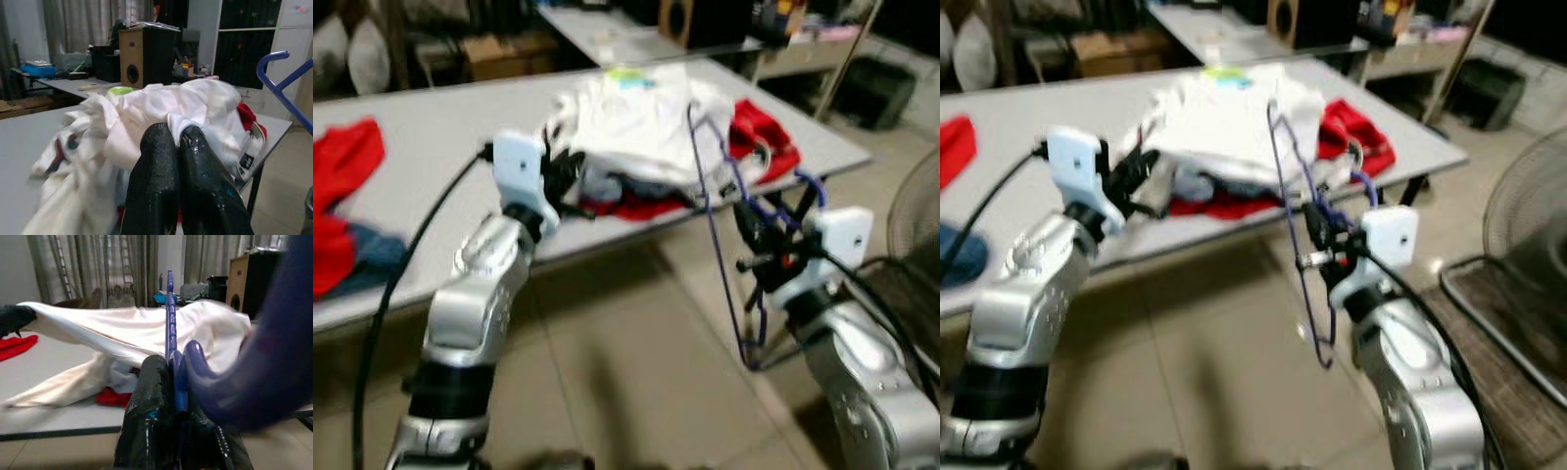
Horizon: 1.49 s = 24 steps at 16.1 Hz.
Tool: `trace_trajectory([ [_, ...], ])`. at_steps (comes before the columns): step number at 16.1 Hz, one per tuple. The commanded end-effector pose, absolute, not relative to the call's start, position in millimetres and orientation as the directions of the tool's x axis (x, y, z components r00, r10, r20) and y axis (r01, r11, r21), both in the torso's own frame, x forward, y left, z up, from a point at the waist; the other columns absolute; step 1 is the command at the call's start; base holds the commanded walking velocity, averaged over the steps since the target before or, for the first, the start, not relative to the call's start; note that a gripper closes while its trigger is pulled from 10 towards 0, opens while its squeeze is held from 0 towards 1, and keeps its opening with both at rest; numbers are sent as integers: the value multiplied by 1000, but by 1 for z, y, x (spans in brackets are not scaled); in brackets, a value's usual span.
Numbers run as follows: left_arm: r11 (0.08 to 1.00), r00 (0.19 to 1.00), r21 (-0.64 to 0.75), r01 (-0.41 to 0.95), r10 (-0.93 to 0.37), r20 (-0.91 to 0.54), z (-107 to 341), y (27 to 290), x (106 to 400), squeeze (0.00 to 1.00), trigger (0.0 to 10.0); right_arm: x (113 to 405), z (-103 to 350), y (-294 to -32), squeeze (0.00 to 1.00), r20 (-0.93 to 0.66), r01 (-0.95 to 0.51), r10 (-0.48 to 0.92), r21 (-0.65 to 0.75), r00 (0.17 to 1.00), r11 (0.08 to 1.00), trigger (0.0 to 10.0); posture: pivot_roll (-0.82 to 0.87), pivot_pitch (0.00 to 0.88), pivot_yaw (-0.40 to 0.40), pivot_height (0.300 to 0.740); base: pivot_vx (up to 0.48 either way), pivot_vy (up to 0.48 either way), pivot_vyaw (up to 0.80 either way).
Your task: Hang hanger
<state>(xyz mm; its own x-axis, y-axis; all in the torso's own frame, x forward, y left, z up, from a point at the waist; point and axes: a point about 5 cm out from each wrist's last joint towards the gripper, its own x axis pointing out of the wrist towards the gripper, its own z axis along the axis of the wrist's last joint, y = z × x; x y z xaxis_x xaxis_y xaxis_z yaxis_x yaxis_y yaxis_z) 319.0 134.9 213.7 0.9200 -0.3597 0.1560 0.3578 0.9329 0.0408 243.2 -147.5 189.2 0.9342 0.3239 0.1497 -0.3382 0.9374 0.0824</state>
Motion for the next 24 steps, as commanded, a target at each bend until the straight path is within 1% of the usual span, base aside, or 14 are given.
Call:
trace_trajectory([
  [1,926,911,43,375,-377,168,216,132,317,0,10000,243,190,-150,0,148,-336,323,70,935,939,10000,-1,0,6,740,-337,0,0],
  [6,902,889,52,429,-432,153,212,127,311,0,10000,242,189,-149,0,145,-346,334,68,931,936,10000,0,0,0,740,-313,0,0],
  [7,895,884,54,443,-446,143,209,126,310,0,10000,241,188,-149,0,135,-352,342,65,930,934,10000,-1,0,-2,740,0,0,0],
  [10,801,810,131,585,-585,-41,176,126,295,0,10000,233,174,-150,0,30,-411,410,29,911,911,10000,-3,0,-8,740,0,0,0],
  [12,749,761,151,645,-611,-220,145,134,282,0,10000,225,161,-151,0,-72,-470,468,-6,881,883,10000,-6,0,-14,740,0,0,0],
  [14,672,649,96,735,-655,-387,120,136,259,0,10000,215,146,-155,0,-170,-499,493,8,853,867,10000,-5,0,-27,740,0,0,0],
  [15,624,572,61,779,-668,-476,106,137,242,0,10000,206,135,-158,0,-249,-516,498,-8,831,857,10000,-8,0,-32,740,0,0,0],
  [17,619,553,45,784,-664,-503,99,137,229,0,10000,198,132,-160,0,-280,-515,496,6,822,857,10000,-10,4,-43,740,0,0,0],
  [18,624,547,26,781,-663,-512,97,136,219,0,10000,192,130,-162,0,-306,-511,490,14,816,860,10000,-7,44,-52,740,0,0,0],
  [21,633,524,-10,774,-650,-550,93,137,196,0,10000,173,126,-159,0,-362,-533,512,47,779,845,10000,-2,116,-63,740,0,0,0],
  [24,643,531,-29,765,-657,-534,94,130,192,0,10000,169,123,-158,0,-384,-538,513,50,767,842,10000,-12,115,-59,740,0,0,0],
])
